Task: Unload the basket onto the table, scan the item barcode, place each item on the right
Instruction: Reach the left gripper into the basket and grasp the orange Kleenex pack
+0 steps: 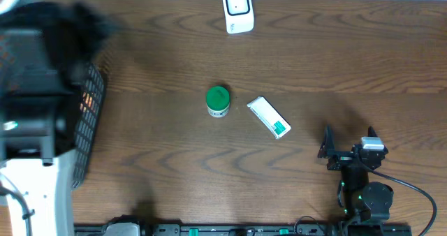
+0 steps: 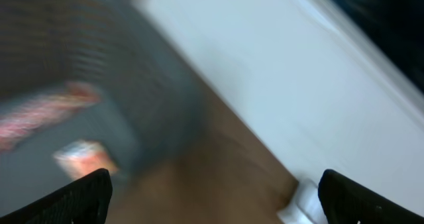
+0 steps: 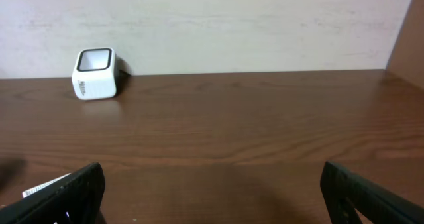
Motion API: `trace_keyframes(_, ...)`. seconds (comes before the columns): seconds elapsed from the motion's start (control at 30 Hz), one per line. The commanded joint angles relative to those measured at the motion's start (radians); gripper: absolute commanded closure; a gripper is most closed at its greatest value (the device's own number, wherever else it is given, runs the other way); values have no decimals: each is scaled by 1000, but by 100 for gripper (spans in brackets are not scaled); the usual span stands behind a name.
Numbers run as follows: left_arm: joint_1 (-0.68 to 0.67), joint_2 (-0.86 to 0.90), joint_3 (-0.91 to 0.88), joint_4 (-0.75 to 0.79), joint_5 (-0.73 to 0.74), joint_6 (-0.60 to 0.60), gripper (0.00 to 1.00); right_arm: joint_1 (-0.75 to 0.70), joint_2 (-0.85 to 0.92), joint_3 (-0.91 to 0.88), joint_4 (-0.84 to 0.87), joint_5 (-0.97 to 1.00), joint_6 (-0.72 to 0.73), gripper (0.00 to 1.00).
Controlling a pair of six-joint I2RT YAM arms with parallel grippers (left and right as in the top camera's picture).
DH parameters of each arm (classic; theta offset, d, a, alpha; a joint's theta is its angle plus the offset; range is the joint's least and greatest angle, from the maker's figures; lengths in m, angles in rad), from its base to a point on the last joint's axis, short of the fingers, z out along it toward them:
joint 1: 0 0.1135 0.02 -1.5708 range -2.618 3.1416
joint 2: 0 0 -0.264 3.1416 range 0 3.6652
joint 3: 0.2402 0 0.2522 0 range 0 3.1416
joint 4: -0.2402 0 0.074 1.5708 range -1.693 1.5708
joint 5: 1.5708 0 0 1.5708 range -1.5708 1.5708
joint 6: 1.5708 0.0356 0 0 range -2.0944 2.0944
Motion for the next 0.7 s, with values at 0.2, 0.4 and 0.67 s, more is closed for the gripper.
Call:
trace_keyframes(0.2,402,186,-23,-180,89,-218,0,11,-1,-1,-3,5,12,1)
trace_keyframes(0.4,425,381,-23,-192,157,-248,0,11,-1,-1,-3,6,12,1)
trace_keyframes(0.67,403,621,-23,-172,172,-293,0,11,-1,-1,-3,6,12,1)
